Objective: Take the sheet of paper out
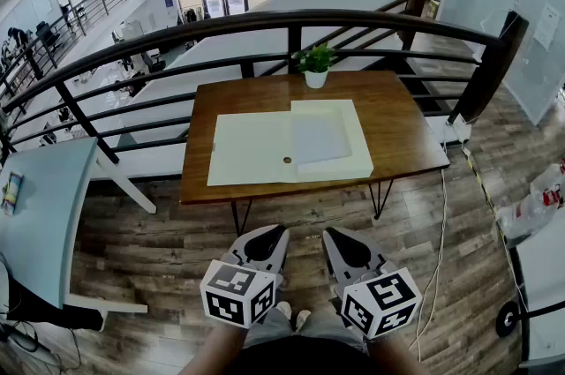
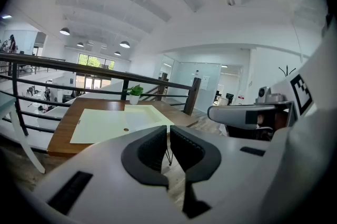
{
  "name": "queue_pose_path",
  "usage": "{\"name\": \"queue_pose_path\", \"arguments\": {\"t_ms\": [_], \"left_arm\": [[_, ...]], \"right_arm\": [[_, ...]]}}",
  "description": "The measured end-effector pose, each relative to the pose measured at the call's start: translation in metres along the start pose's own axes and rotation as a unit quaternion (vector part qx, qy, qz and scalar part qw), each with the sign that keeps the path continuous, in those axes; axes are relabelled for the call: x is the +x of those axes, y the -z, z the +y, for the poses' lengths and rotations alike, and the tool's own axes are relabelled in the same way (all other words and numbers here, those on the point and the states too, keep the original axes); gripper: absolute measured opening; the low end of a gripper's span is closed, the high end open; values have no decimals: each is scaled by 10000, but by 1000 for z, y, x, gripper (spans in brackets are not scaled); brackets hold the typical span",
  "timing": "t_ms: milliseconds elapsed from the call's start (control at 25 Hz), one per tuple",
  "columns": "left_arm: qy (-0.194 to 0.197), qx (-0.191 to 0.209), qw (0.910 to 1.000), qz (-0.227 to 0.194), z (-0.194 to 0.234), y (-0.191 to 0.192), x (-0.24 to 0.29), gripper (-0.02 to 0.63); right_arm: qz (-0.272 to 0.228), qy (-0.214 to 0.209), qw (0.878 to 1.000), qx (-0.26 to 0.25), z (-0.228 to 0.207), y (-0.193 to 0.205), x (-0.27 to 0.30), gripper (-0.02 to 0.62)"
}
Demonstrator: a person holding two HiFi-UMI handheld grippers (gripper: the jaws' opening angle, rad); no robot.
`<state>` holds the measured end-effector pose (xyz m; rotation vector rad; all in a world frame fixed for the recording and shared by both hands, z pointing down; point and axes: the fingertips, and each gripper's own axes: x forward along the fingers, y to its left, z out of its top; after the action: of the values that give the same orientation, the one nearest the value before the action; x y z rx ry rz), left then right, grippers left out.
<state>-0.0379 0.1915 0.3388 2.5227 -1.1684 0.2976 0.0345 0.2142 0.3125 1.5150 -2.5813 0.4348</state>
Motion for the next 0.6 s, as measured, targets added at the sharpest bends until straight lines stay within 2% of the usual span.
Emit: {"name": "queue_pose_path", "arguments": {"t_ms": [240, 440, 600], "left_arm": [[182, 40, 9998, 112, 0, 7, 1, 31], [119, 44, 9999, 65, 0, 5, 4, 31], [60, -30, 10000, 26, 1, 6, 3, 31]], "right_arm": [[15, -70, 10000, 65, 3, 0, 3, 26], [57, -16, 10000, 39, -2, 2, 2, 26], [-11, -107, 9997, 213, -4, 3, -1, 26]]}}
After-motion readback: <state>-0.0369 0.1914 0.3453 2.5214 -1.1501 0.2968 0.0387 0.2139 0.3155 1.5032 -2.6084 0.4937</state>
